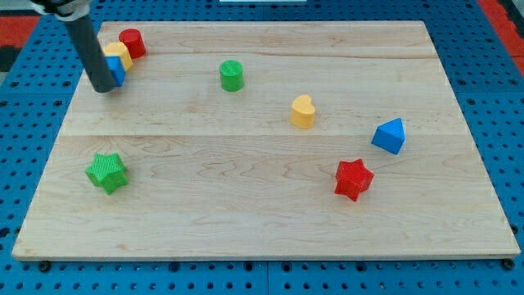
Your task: Move the blue cube right a bit
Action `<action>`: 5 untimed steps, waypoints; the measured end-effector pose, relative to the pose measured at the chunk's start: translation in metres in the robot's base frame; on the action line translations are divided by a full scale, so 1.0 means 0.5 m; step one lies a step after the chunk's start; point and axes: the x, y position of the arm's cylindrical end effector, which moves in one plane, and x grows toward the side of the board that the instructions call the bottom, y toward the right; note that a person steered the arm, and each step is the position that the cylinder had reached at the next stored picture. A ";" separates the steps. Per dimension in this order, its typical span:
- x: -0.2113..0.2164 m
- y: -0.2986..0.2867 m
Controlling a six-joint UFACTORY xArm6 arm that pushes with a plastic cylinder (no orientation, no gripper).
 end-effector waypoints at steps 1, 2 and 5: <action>0.000 -0.040; -0.015 -0.083; -0.051 -0.073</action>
